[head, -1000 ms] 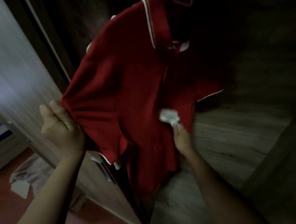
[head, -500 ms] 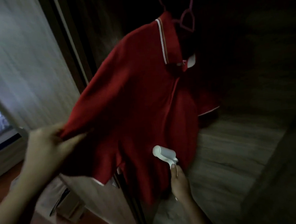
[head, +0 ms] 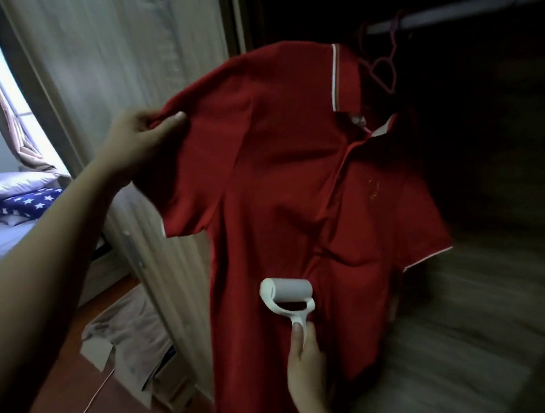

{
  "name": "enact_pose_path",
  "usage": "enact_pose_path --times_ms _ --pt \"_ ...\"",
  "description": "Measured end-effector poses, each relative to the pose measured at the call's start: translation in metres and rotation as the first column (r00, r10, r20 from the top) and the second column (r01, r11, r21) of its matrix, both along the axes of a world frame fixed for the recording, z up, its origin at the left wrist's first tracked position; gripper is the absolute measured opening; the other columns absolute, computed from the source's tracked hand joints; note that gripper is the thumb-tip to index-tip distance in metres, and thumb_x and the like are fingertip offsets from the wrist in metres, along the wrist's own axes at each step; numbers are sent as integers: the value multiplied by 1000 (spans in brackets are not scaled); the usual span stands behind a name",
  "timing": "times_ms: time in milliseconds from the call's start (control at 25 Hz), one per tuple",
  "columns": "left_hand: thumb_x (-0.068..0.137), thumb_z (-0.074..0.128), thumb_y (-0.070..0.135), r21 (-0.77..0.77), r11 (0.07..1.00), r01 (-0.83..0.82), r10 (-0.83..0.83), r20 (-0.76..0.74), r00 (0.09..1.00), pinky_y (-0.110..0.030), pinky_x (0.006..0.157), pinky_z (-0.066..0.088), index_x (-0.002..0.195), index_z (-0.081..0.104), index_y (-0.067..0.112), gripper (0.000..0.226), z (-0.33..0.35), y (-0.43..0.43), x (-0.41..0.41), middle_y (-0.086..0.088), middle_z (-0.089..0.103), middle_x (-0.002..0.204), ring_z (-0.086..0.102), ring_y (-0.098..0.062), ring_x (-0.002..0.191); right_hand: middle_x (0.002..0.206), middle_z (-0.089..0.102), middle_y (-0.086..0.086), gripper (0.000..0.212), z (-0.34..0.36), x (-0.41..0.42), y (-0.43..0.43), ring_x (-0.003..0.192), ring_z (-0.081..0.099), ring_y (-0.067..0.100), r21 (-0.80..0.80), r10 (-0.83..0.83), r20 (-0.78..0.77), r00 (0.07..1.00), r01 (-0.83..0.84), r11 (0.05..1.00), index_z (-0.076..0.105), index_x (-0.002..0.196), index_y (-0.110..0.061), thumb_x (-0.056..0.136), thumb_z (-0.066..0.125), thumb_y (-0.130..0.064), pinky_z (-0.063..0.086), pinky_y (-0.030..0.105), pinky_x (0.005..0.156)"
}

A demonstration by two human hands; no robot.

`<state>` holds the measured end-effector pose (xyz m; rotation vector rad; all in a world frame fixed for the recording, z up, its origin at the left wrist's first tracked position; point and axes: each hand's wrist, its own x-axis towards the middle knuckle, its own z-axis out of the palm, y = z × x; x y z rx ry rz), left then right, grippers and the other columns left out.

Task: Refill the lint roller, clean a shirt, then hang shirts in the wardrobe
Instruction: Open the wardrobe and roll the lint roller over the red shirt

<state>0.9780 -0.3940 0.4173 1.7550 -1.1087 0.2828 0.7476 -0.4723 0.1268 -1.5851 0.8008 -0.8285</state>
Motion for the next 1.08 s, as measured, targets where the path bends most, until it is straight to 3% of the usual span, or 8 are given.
enact_pose_path --times_ms 80,160,320,440,560,760,960,1080 --pt "88 61 41 13 1000 -11 10 60 998 -11 53 45 72 67 23 24 2 0 -3 21 63 54 52 8 52 94 72 -8 34 18 -2 -2 84 68 10 -24 -25 33 999 26 999 52 124 -43 99 38 -26 45 21 72" --pt "88 61 39 16 999 -42 42 46 998 -11 50 44 69 66 22 26 3 0 -4 22 62 51 51 9 48 85 70 3 34 47 16 -26 75 65 23 -70 -84 59 995 88 994 55 121 -21 97 36 -35 39 27 66" --pt "85 61 47 13 999 -51 50 67 996 -19 59 46 82 71 19 29 0 1 -1 21 63 54 53 6 55 64 52 -7 30 96 46 -83 55 49 7 -209 -103 108 989 124 970 54 99 -13 99 32 -35 29 29 54" --pt "84 62 47 -10 998 -68 68 38 997 -19 58 47 76 71 20 29 -3 0 5 20 63 53 54 1 58 104 67 6 40 39 49 -70 94 64 24 -218 -76 64 995 88 972 52 123 -15 98 33 -40 41 25 72" --pt "85 62 45 -7 999 -44 45 29 999 -16 53 47 78 70 20 27 -12 -4 2 23 64 54 54 3 53 139 52 2 72 -24 30 -32 125 50 20 -191 -17 -33 999 10 982 39 138 -30 84 19 -72 41 30 99" --pt "87 62 40 -20 999 -35 36 24 999 -8 48 44 92 69 17 25 -16 -5 1 25 62 51 53 6 49 86 62 8 66 51 56 -104 77 60 28 -67 -97 32 995 99 993 55 111 -14 85 22 -65 48 39 74" --pt "81 63 51 -16 1000 -16 16 -15 1000 -17 57 50 98 70 19 37 -19 -1 4 16 67 60 58 -4 62 105 64 19 59 55 72 -164 94 62 35 56 -197 -46 979 199 978 52 122 -5 96 23 -48 50 42 88" --pt "84 61 47 -19 999 -36 35 -8 999 -11 51 46 94 70 19 31 -22 -3 1 24 64 55 54 7 53 81 63 10 49 -17 47 -93 67 59 21 246 -100 -103 990 123 961 57 112 -8 99 25 -42 49 28 61"
